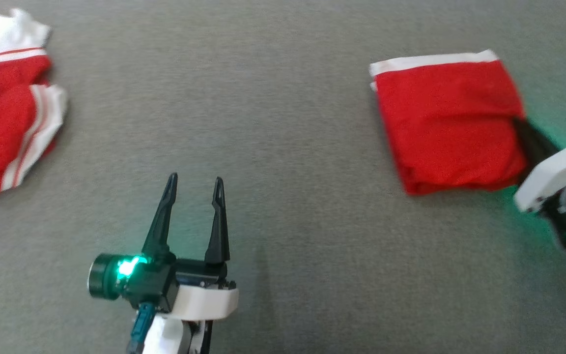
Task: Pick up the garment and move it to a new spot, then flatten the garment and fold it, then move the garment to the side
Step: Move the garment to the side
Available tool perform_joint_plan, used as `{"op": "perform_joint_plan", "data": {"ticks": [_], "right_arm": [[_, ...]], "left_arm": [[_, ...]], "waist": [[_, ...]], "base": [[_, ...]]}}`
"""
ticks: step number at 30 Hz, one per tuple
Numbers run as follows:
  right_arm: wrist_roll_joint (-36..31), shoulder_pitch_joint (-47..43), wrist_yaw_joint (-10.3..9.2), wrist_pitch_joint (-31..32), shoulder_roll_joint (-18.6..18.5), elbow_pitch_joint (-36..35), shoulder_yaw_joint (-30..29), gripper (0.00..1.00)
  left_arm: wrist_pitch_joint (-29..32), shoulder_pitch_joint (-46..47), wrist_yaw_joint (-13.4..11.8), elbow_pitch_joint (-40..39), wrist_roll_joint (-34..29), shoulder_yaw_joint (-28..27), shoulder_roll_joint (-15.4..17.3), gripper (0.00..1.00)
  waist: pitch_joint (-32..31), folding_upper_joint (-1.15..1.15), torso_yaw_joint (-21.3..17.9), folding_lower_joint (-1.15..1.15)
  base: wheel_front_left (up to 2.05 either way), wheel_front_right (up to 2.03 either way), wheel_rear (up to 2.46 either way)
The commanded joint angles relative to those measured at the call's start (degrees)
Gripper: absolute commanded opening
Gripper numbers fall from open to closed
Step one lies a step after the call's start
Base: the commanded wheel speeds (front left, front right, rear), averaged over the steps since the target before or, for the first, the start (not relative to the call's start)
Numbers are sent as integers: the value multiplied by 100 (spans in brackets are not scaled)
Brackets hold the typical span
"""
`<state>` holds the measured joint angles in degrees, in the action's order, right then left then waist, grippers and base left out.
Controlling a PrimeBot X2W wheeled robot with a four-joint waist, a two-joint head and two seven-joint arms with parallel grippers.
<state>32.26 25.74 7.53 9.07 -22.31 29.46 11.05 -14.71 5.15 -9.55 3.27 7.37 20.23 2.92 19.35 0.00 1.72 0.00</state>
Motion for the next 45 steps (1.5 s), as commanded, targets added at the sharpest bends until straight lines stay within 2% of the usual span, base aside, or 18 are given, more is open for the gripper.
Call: {"op": "perform_joint_plan", "data": {"ticks": [1,6,11,14,18,20,21,22,28,32,35,37,45], "right_arm": [[-13,176,-4,-43,-288,-188,3,0],[-123,374,-4,177,-1067,-67,-349,0],[-369,660,-4,183,-1583,168,-704,0],[-654,849,-4,146,-1799,352,-913,0],[-1060,1061,-4,85,-1909,541,-1197,0],[-1575,1179,-4,-13,-1965,655,-1459,0],[-1893,1229,-4,-132,-1960,664,-1594,49],[-2182,1258,-4,-245,-1905,665,-1724,100],[-3536,1119,-4,-684,-1236,548,-2451,100],[-3894,871,-4,-1037,-438,304,-2591,100],[-3751,595,-4,-1301,187,142,-2338,100],[-3557,332,-4,-1486,479,116,-1921,100],[-2231,-581,-4,-2266,1150,398,-133,100]], "left_arm": [[-29,182,21,-194,-60,-182,-4,100],[-29,434,129,-264,-246,-241,-4,100],[-29,712,230,-289,-371,-307,-3,100],[-29,842,284,-288,-419,-336,-2,100],[-29,979,329,-299,-494,-331,2,100],[-29,1064,343,-313,-508,-329,1,100],[-29,1101,347,-320,-506,-326,1,100],[-29,1135,352,-320,-503,-319,1,100],[-29,1156,336,-243,-449,-261,-1,100],[-29,960,307,-136,-383,-265,-2,100],[-29,724,264,-22,-215,-283,-3,100],[-29,538,221,131,-75,-274,-3,100],[-29,-65,-36,569,591,-342,-3,100]], "waist": [[156,0,-240,0],[556,0,-599,0],[885,0,-785,0],[1031,0,-866,0],[1137,0,-896,0],[1168,0,-890,0],[1177,0,-878,0],[1175,0,-859,0],[922,0,-721,0],[507,0,-666,0],[79,0,-630,0],[-236,0,-580,0],[-1315,0,-347,0]], "base": [[0,0,0],[0,0,0],[0,0,0],[0,0,0],[0,0,0],[0,0,0],[0,0,0],[0,0,0],[0,0,0],[0,0,0],[0,0,0],[0,0,0],[0,0,0]]}}
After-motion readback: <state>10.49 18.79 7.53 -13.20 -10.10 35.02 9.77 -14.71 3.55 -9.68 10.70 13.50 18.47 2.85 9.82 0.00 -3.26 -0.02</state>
